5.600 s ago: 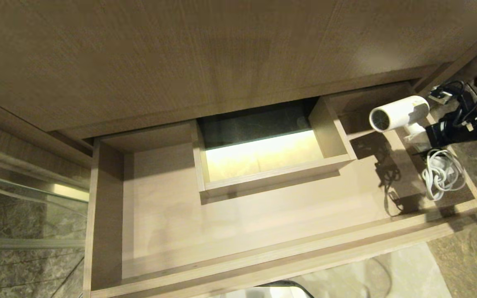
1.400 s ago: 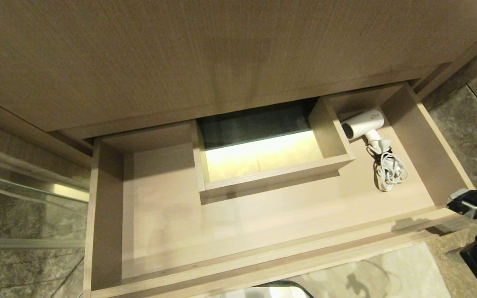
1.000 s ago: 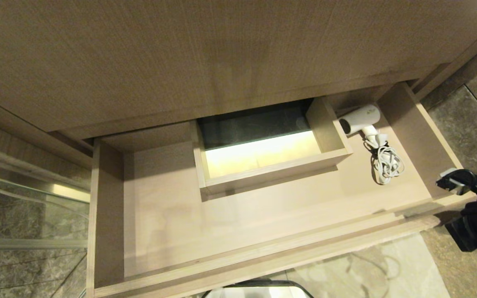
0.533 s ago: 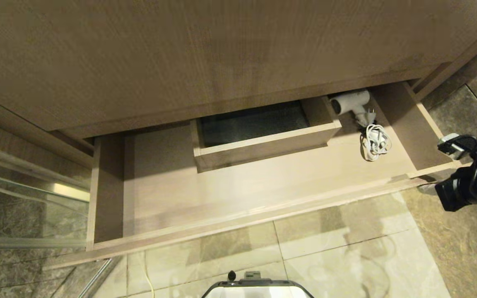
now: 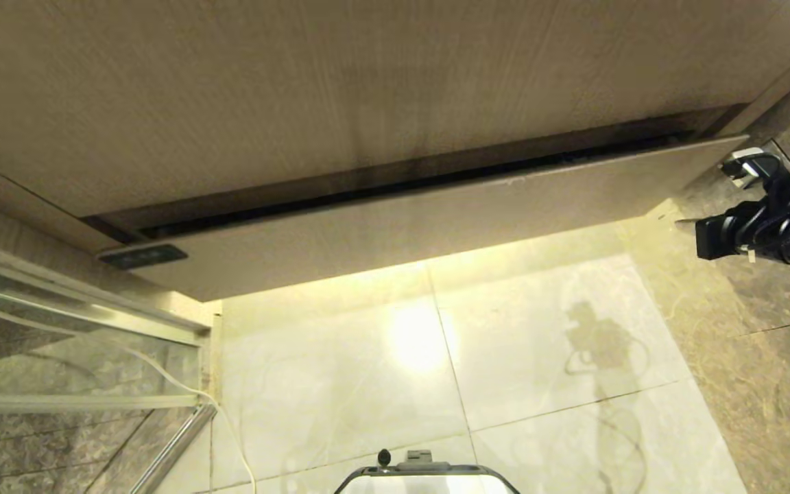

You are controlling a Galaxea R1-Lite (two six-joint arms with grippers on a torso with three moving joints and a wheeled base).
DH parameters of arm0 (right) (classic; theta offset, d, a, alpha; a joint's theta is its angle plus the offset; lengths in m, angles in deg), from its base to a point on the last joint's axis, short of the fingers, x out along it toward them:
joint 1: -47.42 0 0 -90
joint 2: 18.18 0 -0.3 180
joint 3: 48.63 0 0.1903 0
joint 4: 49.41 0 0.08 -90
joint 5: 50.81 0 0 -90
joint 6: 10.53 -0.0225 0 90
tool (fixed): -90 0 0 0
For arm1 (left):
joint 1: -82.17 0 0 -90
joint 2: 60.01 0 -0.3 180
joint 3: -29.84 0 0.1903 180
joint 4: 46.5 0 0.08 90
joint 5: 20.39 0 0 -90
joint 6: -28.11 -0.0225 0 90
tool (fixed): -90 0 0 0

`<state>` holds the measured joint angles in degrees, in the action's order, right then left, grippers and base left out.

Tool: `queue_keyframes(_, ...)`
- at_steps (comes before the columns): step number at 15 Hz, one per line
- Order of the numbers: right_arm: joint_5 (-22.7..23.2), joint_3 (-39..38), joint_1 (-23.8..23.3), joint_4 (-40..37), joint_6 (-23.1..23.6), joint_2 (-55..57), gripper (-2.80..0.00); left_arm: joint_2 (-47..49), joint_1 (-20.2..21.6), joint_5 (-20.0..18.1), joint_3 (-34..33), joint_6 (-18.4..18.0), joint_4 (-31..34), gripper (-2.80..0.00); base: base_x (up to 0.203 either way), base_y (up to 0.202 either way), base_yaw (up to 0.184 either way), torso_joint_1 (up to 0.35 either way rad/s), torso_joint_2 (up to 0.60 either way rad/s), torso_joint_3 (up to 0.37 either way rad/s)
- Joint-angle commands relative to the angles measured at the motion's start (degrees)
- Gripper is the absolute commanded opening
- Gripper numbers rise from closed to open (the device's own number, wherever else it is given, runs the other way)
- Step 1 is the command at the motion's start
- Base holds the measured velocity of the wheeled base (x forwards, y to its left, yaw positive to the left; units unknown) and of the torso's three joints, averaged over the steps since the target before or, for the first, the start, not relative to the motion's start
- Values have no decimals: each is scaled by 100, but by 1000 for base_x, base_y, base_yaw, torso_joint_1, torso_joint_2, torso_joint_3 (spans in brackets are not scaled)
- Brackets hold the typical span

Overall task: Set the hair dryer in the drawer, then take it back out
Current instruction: Close the drawer

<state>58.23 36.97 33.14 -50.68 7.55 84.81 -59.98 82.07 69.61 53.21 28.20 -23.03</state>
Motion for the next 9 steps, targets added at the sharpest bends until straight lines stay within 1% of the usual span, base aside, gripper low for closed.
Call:
queue_keyframes(1,12,-179,-5,-154,5,-273,-280,-2,1,0,-9,-1,-1,-280,0,0,0,0,0,0)
queue_keyframes(2,12,-261,-5,-235,3,-345,-280,-2,1,0,0,-1,-1,-280,0,0,0,0,0,0)
queue_keyframes(5,10,-661,-5,-638,11,-1013,-280,-11,1,0,-1,-1,-1,-280,0,0,0,0,0,0)
queue_keyframes(9,-107,-1262,22,-1088,12,-2148,-280,-2,1,0,-9,-1,-1,-280,0,0,0,0,0,0)
